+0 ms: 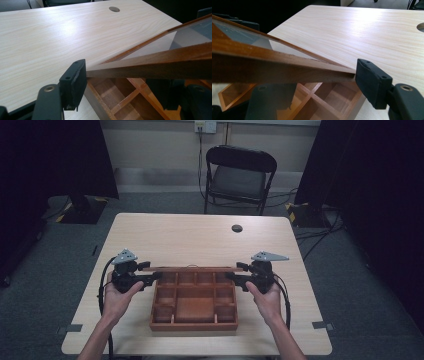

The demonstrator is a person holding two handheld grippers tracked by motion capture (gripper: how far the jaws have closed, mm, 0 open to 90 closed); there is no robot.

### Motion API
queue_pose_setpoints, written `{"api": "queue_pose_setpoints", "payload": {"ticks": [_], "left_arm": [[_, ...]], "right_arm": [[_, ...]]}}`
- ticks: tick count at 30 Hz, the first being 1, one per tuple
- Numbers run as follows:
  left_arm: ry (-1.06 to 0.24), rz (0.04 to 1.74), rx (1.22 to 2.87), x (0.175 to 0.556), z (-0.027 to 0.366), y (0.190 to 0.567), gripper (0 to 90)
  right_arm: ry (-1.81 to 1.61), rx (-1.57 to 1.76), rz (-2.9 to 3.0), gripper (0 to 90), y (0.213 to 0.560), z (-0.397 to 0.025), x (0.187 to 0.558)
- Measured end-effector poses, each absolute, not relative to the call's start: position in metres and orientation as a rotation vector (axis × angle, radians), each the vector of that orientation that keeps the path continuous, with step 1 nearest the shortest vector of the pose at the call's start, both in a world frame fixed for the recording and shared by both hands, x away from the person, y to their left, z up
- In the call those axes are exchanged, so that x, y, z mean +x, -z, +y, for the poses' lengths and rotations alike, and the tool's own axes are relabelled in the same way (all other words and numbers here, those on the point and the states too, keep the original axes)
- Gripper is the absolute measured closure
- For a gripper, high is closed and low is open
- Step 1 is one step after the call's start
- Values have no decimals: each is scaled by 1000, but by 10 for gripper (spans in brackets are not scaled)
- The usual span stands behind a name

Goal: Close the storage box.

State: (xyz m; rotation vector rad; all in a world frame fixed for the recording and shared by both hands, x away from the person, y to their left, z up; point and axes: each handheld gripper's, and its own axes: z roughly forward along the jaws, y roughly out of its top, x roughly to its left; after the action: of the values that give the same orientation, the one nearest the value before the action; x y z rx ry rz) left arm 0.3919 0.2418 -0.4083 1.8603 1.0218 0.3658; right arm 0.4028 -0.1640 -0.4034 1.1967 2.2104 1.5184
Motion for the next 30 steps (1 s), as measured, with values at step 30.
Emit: {"api": "queue_pose_setpoints", "payload": {"ticks": [30], "left_arm": [[-356,1057,1862,365,256,423,299]], "right_arm": [[-1481,1203,2213,350,414,-176,371]]}}
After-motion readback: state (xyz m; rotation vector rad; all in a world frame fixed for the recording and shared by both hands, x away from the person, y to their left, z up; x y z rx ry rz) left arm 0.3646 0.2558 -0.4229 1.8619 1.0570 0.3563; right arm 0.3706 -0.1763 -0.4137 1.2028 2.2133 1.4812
